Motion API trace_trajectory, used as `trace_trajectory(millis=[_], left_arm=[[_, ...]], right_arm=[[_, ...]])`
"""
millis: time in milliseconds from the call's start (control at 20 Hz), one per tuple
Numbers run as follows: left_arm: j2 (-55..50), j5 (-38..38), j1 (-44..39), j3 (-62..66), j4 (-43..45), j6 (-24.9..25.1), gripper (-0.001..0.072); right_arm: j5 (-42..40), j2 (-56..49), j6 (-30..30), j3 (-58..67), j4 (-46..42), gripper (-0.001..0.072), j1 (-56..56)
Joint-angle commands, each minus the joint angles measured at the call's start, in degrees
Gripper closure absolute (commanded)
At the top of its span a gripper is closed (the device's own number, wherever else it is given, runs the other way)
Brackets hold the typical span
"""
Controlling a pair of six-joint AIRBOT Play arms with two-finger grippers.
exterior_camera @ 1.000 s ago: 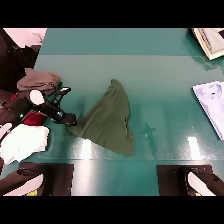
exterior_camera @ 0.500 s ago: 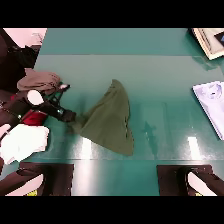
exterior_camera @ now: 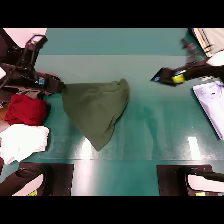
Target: Fold the shirts.
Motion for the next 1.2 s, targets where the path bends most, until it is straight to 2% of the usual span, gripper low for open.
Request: trace_trajectory(millis=[0, 200, 450, 700, 750, 800, 900, 1000, 1150], left_arm=[[0.3, -3.5, 0.0, 2.1, 0.2, 0.0, 0.0682], [0.3, -4.9, 0.0, 2.1, 0.2, -1.1, 0.0682], [0.3, -4.7, 0.0, 2.1, -0.1, -2.0, 0.0682], [0.3, -4.7, 0.0, 2.1, -0.3, -2.0, 0.0682], [0.3, -4.9, 0.0, 2.1, -0.5, -2.0, 0.0682], [0.3, -5.0, 0.0, 2.1, -0.5, -2.0, 0.0683], [0.4, -4.1, 0.0, 2.4, -0.3, -2.0, 0.0683], [1.2, -1.9, 0.0, 5.3, 2.9, -2.1, 0.0684], [1.6, -0.5, 0.0, 17.2, 6.0, -2.6, 0.0683]], right_arm=[[-7.3, -11.2, 0.0, 0.7, 4.8, 0.0114, 5.1], [-8.3, -21.1, 0.0, 10.3, 10.9, 0.0117, 5.6], [-4.5, -31.3, 0.1, 22.4, 10.8, 0.0121, 7.1], [-8.3, -34.6, 0.0, 30.4, 10.1, 0.0336, 10.1], [-8.9, -34.6, -0.1, 31.1, 10.1, 0.0635, 10.3], [-9.0, -34.6, -0.4, 32.0, 10.2, 0.0695, 10.3], [-6.5, -34.0, -0.4, 35.3, 9.0, 0.0696, 9.5], [-3.5, -30.1, -0.4, 39.3, 1.6, 0.0697, 8.0], [-3.1, -17.4, -0.4, 41.2, -9.1, 0.0697, 4.0]])
